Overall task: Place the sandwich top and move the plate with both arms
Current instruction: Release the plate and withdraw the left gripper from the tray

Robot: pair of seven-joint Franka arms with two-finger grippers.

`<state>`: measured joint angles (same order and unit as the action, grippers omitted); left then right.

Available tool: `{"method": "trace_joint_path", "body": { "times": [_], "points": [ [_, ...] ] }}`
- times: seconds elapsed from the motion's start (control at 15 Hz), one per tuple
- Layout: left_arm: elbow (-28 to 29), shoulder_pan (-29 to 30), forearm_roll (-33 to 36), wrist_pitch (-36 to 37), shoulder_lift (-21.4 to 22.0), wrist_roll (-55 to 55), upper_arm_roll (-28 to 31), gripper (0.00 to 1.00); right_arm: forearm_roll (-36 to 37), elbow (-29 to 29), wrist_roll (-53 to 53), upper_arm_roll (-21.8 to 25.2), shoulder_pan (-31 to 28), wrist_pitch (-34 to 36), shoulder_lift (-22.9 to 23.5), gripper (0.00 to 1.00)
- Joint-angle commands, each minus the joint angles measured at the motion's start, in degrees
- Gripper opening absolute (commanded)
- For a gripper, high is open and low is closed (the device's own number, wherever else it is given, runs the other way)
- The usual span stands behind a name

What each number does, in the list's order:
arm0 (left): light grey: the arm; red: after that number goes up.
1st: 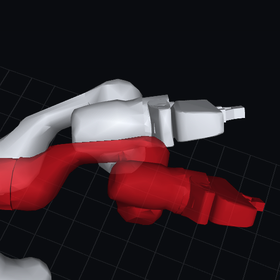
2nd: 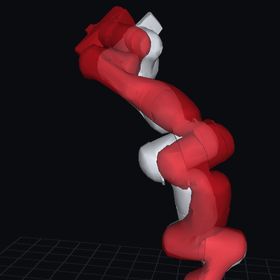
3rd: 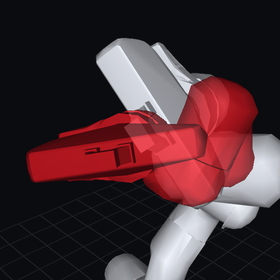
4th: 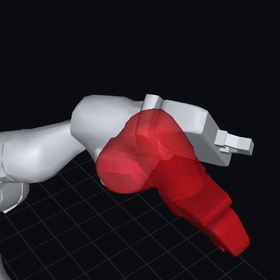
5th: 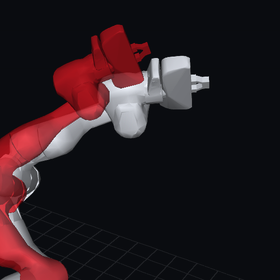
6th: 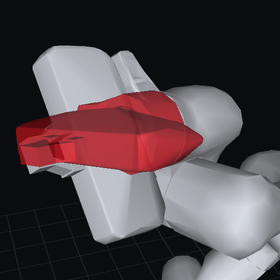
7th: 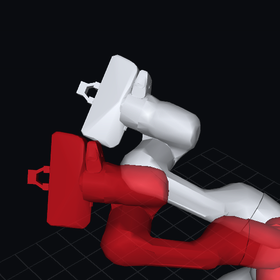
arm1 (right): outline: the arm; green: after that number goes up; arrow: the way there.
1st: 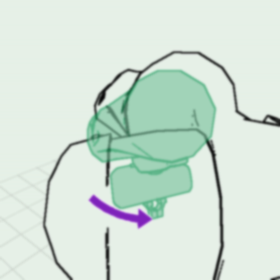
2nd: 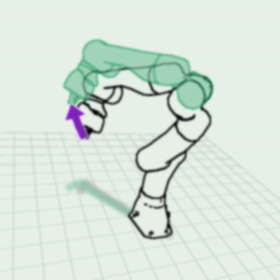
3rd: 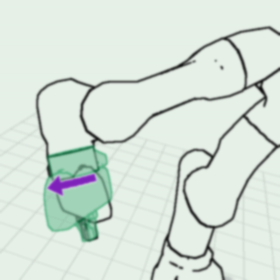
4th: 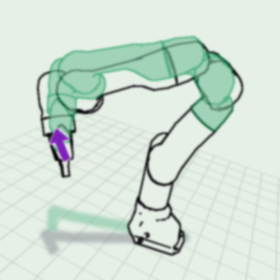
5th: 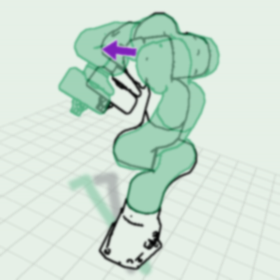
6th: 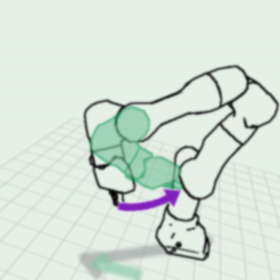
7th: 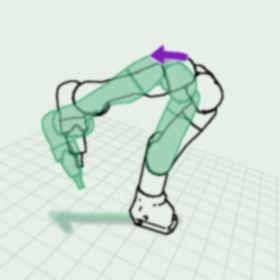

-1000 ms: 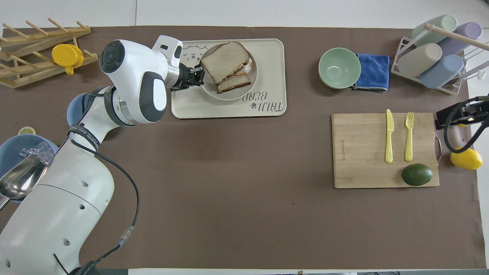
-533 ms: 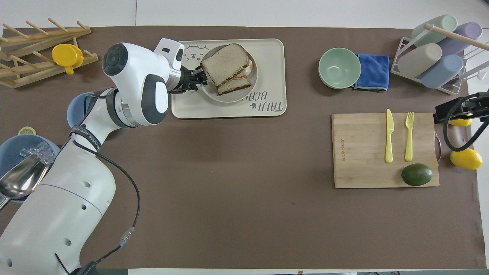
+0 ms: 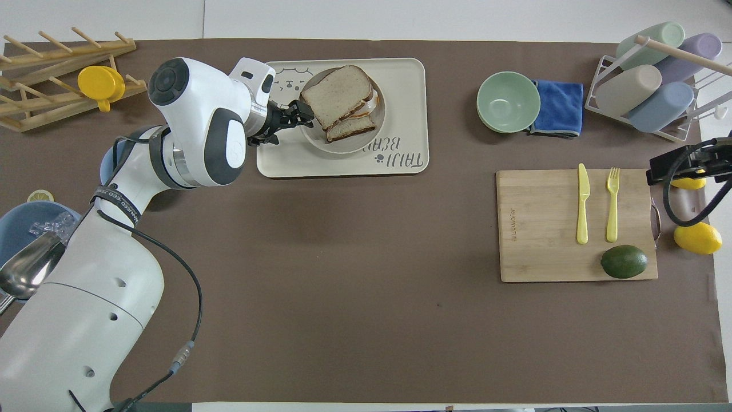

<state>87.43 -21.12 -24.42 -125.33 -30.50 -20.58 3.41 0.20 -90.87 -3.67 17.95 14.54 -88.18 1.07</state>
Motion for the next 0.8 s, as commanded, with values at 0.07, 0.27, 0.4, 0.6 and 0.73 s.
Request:
{"method": "trace_joint_path", "body": {
  "times": [0.07, 0.27, 0.4, 0.6, 0.73],
  "points": [
    [1.8, 1.8, 1.4, 7.7, 7.3, -0.8, 3.3, 1.0, -1.0, -1.2, 0.4, -0.4, -0.3, -0.2, -1.3, 1.0],
    [1.5, 1.6, 9.5, 12.9, 10.6, -0.9, 4.8, 1.0, -1.0, -1.2, 0.2, -0.5, -0.4, -0.2, -1.4, 1.0],
    [1.3, 1.9, 14.4, 16.2, 13.1, -0.7, 4.9, 1.0, -1.0, -1.2, 0.4, -0.4, -0.5, -0.2, -1.4, 1.0],
    [1.4, 4.0, 18.2, 20.1, 17.0, 0.4, 4.9, 1.0, -1.0, -1.2, 0.3, -0.3, -1.1, -0.2, -1.4, 1.0],
    [1.5, 6.5, 19.1, 23.3, 20.0, 3.3, 4.9, 1.0, -1.0, -1.3, 0.3, -0.3, -1.0, -0.2, -1.4, 1.0]
  ]
}}
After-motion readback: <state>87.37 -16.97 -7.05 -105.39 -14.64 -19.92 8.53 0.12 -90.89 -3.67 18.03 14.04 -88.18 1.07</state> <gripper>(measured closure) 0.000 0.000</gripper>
